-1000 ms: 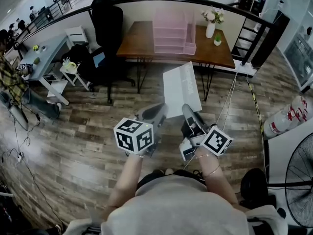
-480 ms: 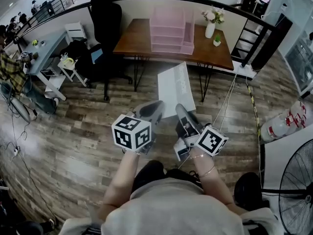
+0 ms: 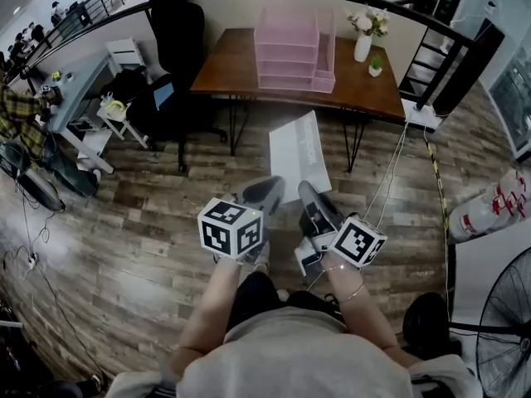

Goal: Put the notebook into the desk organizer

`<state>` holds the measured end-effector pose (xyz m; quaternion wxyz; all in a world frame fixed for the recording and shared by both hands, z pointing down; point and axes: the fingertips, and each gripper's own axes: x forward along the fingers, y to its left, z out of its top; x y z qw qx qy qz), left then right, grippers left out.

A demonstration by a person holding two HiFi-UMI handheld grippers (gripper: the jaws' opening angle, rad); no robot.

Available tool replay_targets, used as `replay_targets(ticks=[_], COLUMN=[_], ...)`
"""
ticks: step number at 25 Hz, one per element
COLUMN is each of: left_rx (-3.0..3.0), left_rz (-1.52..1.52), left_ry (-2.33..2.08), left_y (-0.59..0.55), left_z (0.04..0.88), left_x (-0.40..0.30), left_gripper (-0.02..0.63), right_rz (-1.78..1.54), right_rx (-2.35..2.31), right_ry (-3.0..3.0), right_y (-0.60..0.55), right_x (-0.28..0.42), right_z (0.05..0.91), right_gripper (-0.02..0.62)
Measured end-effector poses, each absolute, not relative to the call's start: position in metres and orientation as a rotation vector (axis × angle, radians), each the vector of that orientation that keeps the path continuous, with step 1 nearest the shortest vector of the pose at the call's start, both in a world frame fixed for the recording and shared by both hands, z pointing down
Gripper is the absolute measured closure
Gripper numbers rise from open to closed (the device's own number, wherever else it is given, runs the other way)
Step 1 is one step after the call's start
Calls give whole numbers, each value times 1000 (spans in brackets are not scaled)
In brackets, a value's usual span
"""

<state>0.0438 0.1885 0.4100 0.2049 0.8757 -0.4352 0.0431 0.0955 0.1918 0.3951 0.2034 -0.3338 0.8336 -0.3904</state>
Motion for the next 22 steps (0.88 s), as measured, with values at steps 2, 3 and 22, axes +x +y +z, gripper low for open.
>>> replay_targets(ticks=[2, 3, 22], left_rx=[2466, 2475, 2583], left_rz=[144, 147, 103], left_ry=[-1199, -1192, -997], left_y=[170, 160, -10], left_z=[411, 411, 385], left_x=[39, 36, -20], left_gripper=[594, 594, 594], right_rz=[-1070, -1061, -884], right_rx=[-950, -959, -1066], right_ry=[2317, 2313, 2251], right_y=[171, 159, -5], right_x=[92, 90, 36], right_z=[394, 392, 355], right_gripper=[588, 588, 588])
